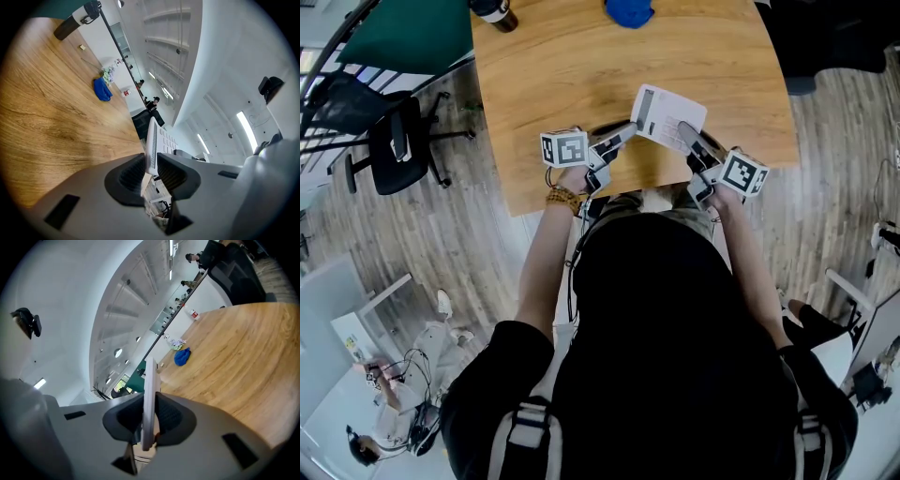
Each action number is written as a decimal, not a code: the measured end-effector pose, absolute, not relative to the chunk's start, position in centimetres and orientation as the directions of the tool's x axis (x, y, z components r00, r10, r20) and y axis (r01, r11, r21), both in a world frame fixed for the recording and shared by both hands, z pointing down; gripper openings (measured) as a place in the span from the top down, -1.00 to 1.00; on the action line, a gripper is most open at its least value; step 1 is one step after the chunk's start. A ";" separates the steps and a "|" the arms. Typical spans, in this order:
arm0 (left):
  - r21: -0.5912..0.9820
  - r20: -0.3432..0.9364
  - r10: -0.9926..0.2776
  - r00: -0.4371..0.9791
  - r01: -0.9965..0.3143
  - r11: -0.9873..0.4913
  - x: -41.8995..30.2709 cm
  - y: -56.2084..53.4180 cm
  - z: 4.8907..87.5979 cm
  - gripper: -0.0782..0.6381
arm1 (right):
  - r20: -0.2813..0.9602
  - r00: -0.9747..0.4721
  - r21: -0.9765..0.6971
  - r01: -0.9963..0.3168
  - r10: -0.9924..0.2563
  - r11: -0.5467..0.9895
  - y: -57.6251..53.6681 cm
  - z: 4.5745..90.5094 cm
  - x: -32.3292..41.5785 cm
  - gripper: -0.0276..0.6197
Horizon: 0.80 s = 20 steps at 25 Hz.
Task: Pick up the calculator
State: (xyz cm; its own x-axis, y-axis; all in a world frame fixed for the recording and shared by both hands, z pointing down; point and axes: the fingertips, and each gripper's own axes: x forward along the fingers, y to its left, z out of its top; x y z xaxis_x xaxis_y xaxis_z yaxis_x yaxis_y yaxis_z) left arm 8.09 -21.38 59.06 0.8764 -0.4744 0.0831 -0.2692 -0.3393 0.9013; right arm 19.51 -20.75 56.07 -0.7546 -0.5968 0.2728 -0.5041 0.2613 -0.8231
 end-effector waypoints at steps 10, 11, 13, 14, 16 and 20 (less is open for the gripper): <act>0.761 0.232 -0.516 0.825 -0.484 -0.433 7.5 -22.3 58.6 0.55 | 0.350 -0.688 -0.610 -0.682 -0.636 0.403 -21.4 55.3 19.4 0.72; 0.744 0.232 -0.517 0.824 -0.493 -0.451 7.7 -22.3 58.1 0.55 | 0.350 -0.678 -0.578 -0.699 -0.647 0.420 -21.5 54.9 19.3 0.72; 0.703 0.236 -0.530 0.814 -0.520 -0.486 8.0 -22.6 56.9 0.55 | 0.349 -0.658 -0.509 -0.731 -0.667 0.454 -21.8 54.1 18.9 0.72; 0.679 0.240 -0.541 0.806 -0.538 -0.501 8.1 -22.8 56.4 0.55 | 0.346 -0.649 -0.474 -0.744 -0.677 0.471 -22.0 53.6 18.7 0.72; 0.625 0.252 -0.572 0.781 -0.582 -0.520 8.0 -23.5 55.5 0.55 | 0.332 -0.637 -0.410 -0.761 -0.696 0.502 -22.6 52.4 18.1 0.72; 0.524 0.271 -0.676 0.685 -0.694 -0.493 6.3 -24.8 54.3 0.55 | 0.292 -0.621 -0.311 -0.781 -0.727 0.542 -23.5 49.8 17.2 0.72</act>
